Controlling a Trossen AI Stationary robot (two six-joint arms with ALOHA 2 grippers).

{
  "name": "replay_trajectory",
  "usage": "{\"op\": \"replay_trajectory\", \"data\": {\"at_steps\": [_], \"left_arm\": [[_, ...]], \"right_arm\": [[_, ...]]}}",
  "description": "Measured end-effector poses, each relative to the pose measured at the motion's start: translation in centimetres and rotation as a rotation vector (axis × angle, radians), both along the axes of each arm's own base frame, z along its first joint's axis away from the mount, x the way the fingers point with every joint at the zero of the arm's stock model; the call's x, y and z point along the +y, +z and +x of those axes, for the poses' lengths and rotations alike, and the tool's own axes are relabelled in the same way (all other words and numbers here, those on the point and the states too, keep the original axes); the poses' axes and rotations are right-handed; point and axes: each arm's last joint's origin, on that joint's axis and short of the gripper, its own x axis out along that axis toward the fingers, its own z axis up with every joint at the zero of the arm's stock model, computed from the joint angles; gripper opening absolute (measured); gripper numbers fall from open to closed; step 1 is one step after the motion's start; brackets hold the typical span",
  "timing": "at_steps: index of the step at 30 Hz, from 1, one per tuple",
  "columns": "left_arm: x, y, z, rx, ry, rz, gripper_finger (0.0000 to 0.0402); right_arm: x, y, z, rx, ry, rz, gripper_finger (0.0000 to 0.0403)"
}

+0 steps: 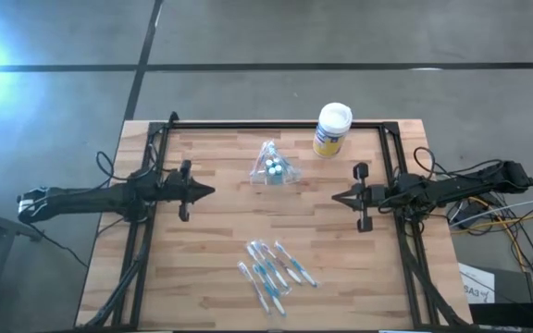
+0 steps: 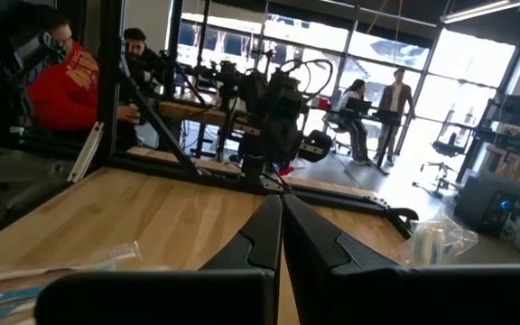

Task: Pick & Place toothbrushing station
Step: Put the blue toothbrush into the transparent organizer

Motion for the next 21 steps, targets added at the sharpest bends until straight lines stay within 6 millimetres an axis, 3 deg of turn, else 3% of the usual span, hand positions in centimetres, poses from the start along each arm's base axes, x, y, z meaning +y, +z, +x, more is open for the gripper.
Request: {"op": "replay_trajectory", "data": {"at_steps": [10, 17, 21], "left_arm": [[-0.1, 0.6, -0.8, 0.005, 0.000, 0.001, 0.0005], [-0.2, 0.9, -1.0, 0.018, 0.000, -0.010, 0.0016], [-0.3, 0.9, -1.0, 0.020, -0.023, -0.018, 0.0013]], "right_arm": [[0.0, -0.5, 0.0, 0.059, 0.005, 0.070, 0.0008], [0.4, 1.0, 0.9, 0.327, -0.011, 0.271, 0.0008], [1.9, 1.5, 3.0, 0.502, -0.022, 0.333, 0.0008]]}}
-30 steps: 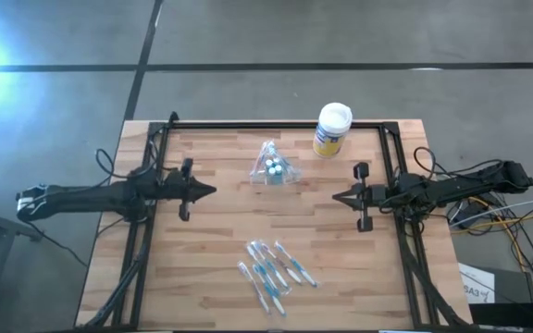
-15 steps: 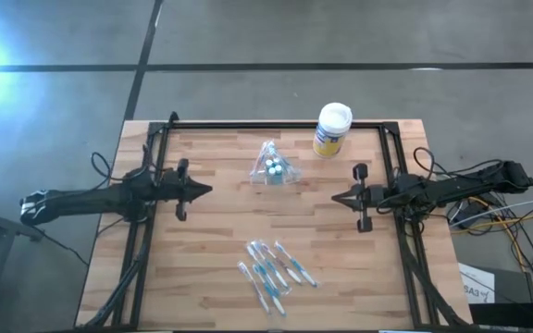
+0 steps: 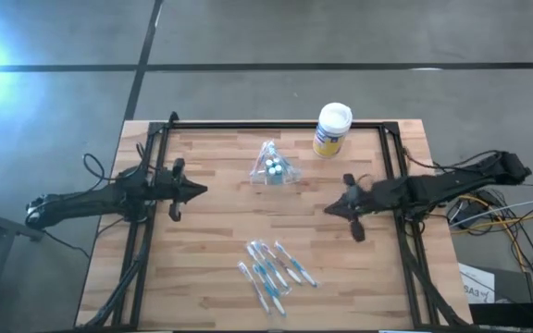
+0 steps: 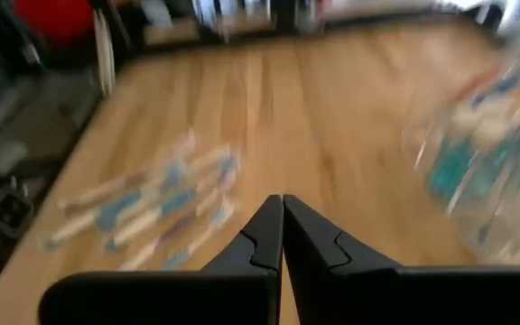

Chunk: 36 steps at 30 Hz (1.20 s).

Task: Pick & Place toothbrushing station
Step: Put the blue toothbrush into the transparent organizer

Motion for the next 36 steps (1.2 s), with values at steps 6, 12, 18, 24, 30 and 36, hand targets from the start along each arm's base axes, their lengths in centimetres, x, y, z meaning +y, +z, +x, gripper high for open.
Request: {"op": "replay_trajectory", "data": {"at_steps": [6, 12, 18, 24, 30, 36], "left_arm": [[0.0, -0.2, 0.0, 0.003, 0.005, -0.076, 0.0006], [0.0, -0.2, 0.0, 0.003, 0.005, -0.089, 0.0009], [0.0, -0.4, 0.0, 0.022, 0.003, -0.093, 0.0010], [-0.1, -0.9, 0.0, 0.073, -0.028, -0.105, 0.0009], [-0.1, -0.9, 0.0, 0.075, -0.036, -0.106, 0.0013], [-0.1, -0.9, 0.0, 0.075, -0.041, -0.102, 0.0007]], "right_arm": [[3.5, -0.8, 4.2, 0.254, -0.051, -0.026, 0.0008], [6.2, -2.4, 8.3, 0.353, -0.102, 0.004, 0.0009], [7.9, -4.1, 12.5, 0.439, -0.162, 0.058, 0.0045], [9.3, -5.7, 15.7, 0.652, -0.245, 0.055, 0.0128], [10.9, -7.3, 18.6, 0.737, -0.226, 0.065, 0.0198], [11.2, -8.6, 19.6, 0.788, -0.279, 0.074, 0.0227]]}}
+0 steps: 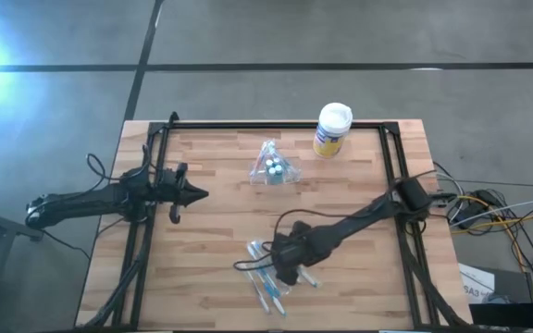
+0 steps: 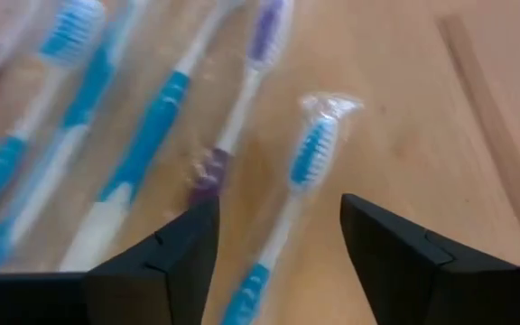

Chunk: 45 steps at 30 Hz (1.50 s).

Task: Pick & Place toothbrushing station
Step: Put the blue toothbrush into the transparent organizer

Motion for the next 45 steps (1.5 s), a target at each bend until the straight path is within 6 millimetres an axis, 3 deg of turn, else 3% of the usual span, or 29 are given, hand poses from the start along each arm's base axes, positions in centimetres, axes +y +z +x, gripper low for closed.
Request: {"op": "replay_trajectory", "data": {"at_steps": [18, 23, 30, 32, 37, 42, 45], "left_arm": [[-0.1, 0.0, 0.0, -0.003, -0.023, 0.004, 0.0008], [-0.1, 0.0, 0.0, -0.003, -0.023, 0.003, 0.0013], [-0.1, 0.0, 0.0, -0.003, -0.023, -0.004, 0.0008], [-0.1, 0.0, 0.0, -0.002, -0.023, -0.004, 0.0007], [-0.1, 0.0, 0.0, -0.003, -0.024, -0.005, 0.0013], [-0.1, 0.0, 0.0, -0.003, -0.023, -0.007, 0.0018], [-0.1, 0.0, 0.0, -0.003, -0.023, -0.008, 0.0015]], "right_arm": [[-0.7, -2.0, -1.1, 0.068, -0.052, -0.024, 0.0213], [-1.2, -2.8, -1.6, 0.086, -0.054, -0.033, 0.0163], [-1.4, -2.7, -1.8, 0.098, 0.010, -0.056, 0.0047], [-1.4, -2.3, -1.9, 0.091, 0.029, -0.058, 0.0020], [-1.8, -0.7, -2.4, 0.056, 0.073, -0.130, 0.0014], [-1.2, 4.9, -2.2, -0.233, 0.153, -0.139, 0.0010], [-1.0, 7.2, -2.9, -0.379, 0.255, -0.153, 0.0010]]}}
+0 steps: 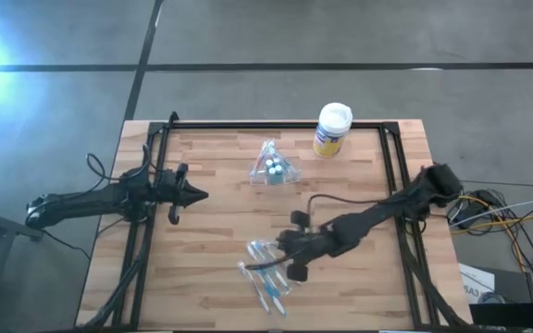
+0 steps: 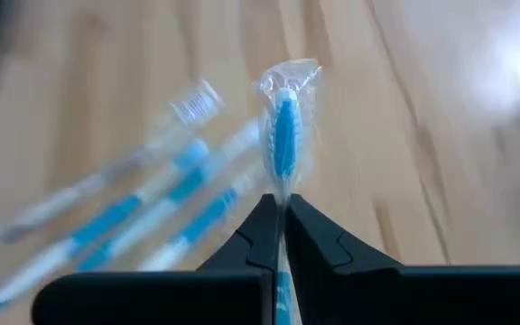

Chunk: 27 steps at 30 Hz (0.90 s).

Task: Pick & Place toothbrushing station
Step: Put the blue toothbrush into the transparent organizer

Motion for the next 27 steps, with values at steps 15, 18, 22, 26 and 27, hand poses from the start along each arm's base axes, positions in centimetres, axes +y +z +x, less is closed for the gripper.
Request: {"op": "replay_trajectory", "data": {"at_steps": [15, 18, 22, 26, 27], "left_arm": [[0.1, 0.1, 0.0, -0.006, 0.013, 0.012, 0.0016], [0.1, 0.1, 0.0, -0.006, 0.020, 0.024, 0.0014], [0.1, 0.1, 0.0, -0.005, 0.038, 0.031, 0.0014], [0.1, 0.1, 0.0, -0.005, 0.036, 0.054, 0.0016], [0.1, 0.1, 0.0, -0.005, 0.036, 0.059, 0.0016]], "right_arm": [[-6.0, 5.6, -11.7, -0.625, 0.127, -0.056, 0.0008], [-7.8, 5.1, -14.4, -0.723, 0.090, -0.052, 0.0008], [-9.9, 3.4, -17.6, -0.806, 0.046, -0.057, 0.0008], [-11.2, 2.1, -19.8, -0.924, 0.057, -0.004, 0.0008], [-11.4, 1.8, -20.2, -0.948, 0.047, 0.005, 0.0008]]}}
